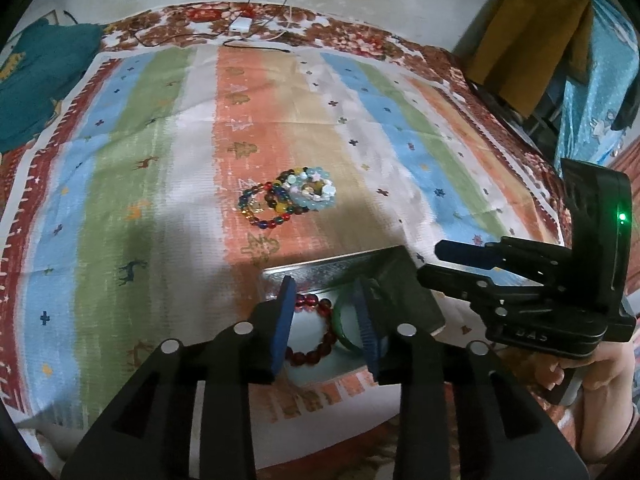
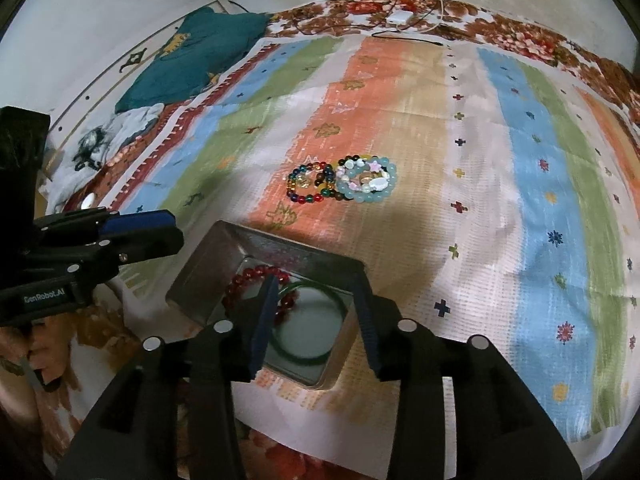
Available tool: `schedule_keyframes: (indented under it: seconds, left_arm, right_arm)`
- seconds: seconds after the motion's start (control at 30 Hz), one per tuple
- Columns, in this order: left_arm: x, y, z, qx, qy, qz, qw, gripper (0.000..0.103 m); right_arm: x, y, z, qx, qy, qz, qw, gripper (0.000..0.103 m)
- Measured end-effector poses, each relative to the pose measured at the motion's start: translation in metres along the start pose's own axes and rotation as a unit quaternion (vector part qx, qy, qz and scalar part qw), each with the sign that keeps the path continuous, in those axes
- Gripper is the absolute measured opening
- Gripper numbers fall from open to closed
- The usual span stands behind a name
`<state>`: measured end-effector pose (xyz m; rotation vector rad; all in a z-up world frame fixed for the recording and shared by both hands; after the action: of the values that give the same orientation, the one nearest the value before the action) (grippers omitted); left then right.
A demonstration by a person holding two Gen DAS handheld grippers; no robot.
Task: Organize jewelry
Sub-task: 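Open the left tool over the tin while the right tool releases the bangle inside, then move both open tools back over the remaining bracelets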
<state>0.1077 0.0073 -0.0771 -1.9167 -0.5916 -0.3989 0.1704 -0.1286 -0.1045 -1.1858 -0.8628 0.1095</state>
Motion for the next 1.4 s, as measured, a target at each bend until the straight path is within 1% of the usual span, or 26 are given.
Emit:
schedule_keyframes:
  seconds: [0.03, 0.13, 0.17, 0.23, 0.3, 0.37, 0.43, 0.5, 0.7, 0.97, 1.17, 1.4]
  left_arm:
    - [0.001, 0.001, 0.001, 0.002, -0.001, 0.000, 1.0000, 0.037]
    - [0.005, 0.003, 0.008, 0.013, -0.008, 0.003, 0.9999, 0.043]
    - [0.007, 0.005, 0.012, 0.016, -0.012, 0.004, 0.9998, 0.044]
    - [0.011, 0.007, 0.017, 0.019, -0.019, 0.007, 0.9996, 0.046]
    - [0.018, 0.010, 0.024, 0.026, -0.027, 0.008, 0.9993, 0.047]
    - [0.023, 0.011, 0.030, 0.032, -0.033, 0.008, 0.9989, 0.049]
    - [0.027, 0.013, 0.035, 0.035, -0.039, 0.009, 0.9986, 0.054]
    - [0.029, 0.015, 0.037, 0.038, -0.040, 0.012, 0.9984, 0.056]
    - [0.037, 0.026, 0.043, 0.049, -0.032, 0.028, 0.9979, 0.057]
    - [0.055, 0.043, 0.060, 0.059, -0.045, 0.040, 0.9965, 0.057]
    - [0.061, 0.059, 0.067, 0.064, -0.047, 0.058, 0.9952, 0.057]
    - [0.068, 0.069, 0.072, 0.067, -0.048, 0.066, 0.9944, 0.057]
  right_arm:
    - [0.001, 0.001, -0.002, -0.003, 0.003, 0.000, 1.000, 0.045]
    - [0.005, 0.003, -0.006, -0.008, 0.008, 0.001, 1.000, 0.049]
    - [0.006, 0.004, -0.007, -0.009, 0.010, 0.002, 1.000, 0.052]
    - [0.009, 0.006, -0.009, -0.005, 0.015, 0.005, 1.000, 0.052]
    - [0.011, 0.008, -0.011, -0.005, 0.020, 0.005, 1.000, 0.060]
    - [0.014, 0.008, -0.012, -0.006, 0.022, 0.005, 1.000, 0.061]
    - [0.017, 0.010, -0.013, -0.008, 0.023, 0.005, 1.000, 0.064]
    - [0.021, 0.012, -0.015, -0.012, 0.023, 0.005, 1.000, 0.068]
    - [0.038, 0.021, -0.018, -0.007, 0.032, 0.008, 0.999, 0.068]
    - [0.060, 0.041, -0.026, -0.016, 0.034, 0.017, 0.999, 0.068]
    - [0.072, 0.054, -0.033, -0.016, 0.043, 0.025, 0.999, 0.068]
    - [0.079, 0.066, -0.039, -0.018, 0.049, 0.036, 0.998, 0.068]
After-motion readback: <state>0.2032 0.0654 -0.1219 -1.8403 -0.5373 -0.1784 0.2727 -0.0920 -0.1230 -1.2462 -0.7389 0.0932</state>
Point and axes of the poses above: each gripper's, at about its wrist camera, not at the fingertips, and y roughly the way its jaws point, z to its left, x to its top, the point moved 7 cm from there along y, roughly the way its jaws point, and after that the axes turned 8 degrees about -x, right-handed, at the moved point
